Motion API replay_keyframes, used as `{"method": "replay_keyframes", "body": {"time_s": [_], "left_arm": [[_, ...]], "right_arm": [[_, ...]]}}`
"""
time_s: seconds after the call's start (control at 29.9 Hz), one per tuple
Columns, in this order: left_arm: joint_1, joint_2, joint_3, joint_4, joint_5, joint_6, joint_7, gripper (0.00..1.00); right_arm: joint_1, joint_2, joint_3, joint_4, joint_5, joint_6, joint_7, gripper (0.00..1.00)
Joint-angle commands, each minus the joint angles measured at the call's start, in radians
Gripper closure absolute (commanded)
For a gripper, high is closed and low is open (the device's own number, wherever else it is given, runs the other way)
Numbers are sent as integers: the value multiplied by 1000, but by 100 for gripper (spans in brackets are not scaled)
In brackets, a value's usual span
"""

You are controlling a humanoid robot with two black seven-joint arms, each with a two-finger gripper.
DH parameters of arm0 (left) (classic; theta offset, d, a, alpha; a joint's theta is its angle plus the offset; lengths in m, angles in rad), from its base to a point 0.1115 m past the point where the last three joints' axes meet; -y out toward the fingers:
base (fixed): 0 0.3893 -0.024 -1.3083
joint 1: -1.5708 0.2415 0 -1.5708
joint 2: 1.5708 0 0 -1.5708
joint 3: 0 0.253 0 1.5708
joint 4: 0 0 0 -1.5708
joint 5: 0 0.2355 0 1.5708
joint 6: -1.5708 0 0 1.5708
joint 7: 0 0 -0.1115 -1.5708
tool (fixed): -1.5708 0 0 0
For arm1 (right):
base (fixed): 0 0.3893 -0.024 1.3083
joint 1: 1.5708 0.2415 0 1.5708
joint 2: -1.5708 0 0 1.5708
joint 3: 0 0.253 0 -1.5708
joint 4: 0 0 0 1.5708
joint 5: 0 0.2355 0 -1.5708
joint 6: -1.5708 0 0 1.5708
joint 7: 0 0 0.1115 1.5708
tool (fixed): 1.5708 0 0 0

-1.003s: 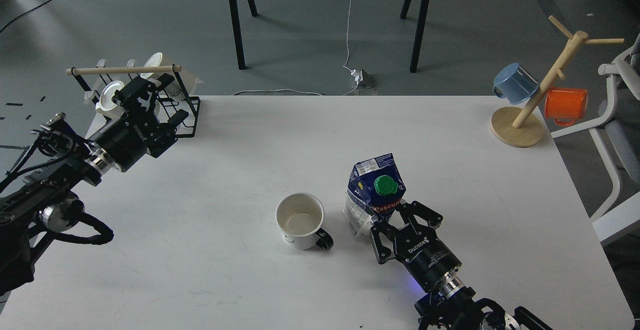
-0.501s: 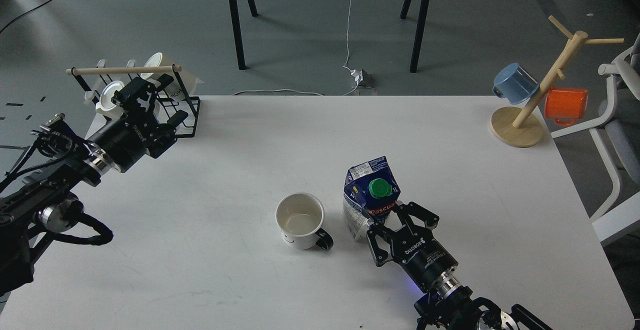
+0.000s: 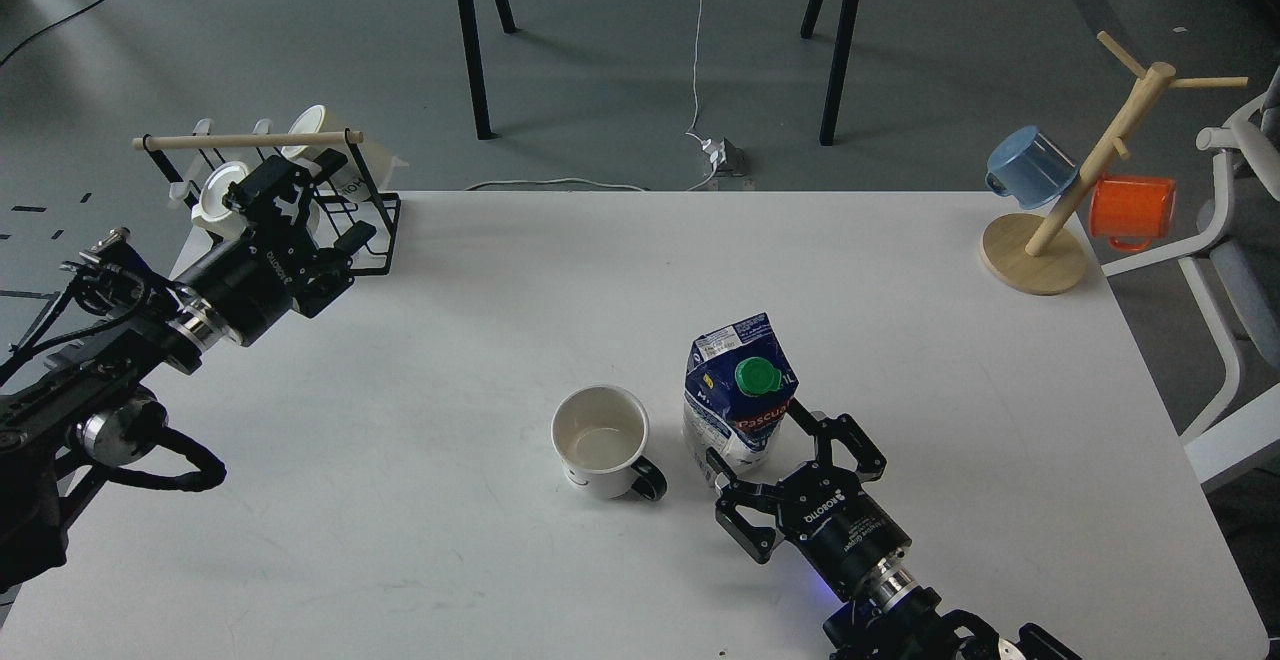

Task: Place cup and milk with both arms
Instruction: 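Open the right gripper and pull it back from the carton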

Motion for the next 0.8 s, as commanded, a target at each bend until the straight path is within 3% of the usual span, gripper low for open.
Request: {"method": "replay_keyframes", "body": {"time_s": [0.0, 0.57, 0.77], "left_arm": [[0, 0, 0, 0, 0, 0, 0, 6], [8, -9, 0, 0, -1, 9, 0, 6], [41, -9, -5, 0, -3, 20, 0, 6]], "right_arm": [[-21, -3, 5, 21, 0, 0, -1, 1], [-242, -188, 55, 245, 0, 0, -1, 1], [-345, -303, 263, 318, 2, 0, -1, 1]]}}
